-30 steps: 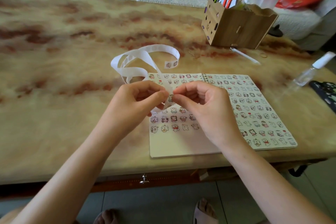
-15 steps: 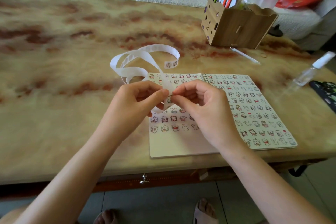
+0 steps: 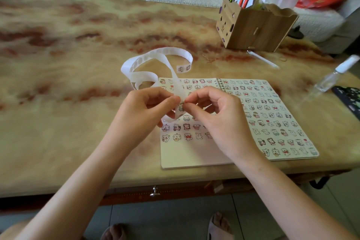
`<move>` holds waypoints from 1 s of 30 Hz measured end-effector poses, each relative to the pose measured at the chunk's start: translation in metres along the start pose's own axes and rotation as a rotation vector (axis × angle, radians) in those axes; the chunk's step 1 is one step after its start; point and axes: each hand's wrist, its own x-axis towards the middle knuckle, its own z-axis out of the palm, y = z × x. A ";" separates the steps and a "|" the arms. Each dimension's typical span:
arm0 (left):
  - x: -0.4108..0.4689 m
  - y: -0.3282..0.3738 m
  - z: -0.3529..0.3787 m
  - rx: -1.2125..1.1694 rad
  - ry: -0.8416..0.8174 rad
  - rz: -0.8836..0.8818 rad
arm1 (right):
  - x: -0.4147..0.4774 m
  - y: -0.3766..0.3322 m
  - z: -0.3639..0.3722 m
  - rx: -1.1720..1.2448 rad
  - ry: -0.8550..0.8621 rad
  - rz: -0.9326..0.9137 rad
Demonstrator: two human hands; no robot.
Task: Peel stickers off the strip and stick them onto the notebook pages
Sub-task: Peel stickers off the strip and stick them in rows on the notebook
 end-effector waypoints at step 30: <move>0.001 -0.019 -0.002 0.210 -0.046 -0.100 | 0.008 0.000 -0.073 -0.299 -0.334 0.493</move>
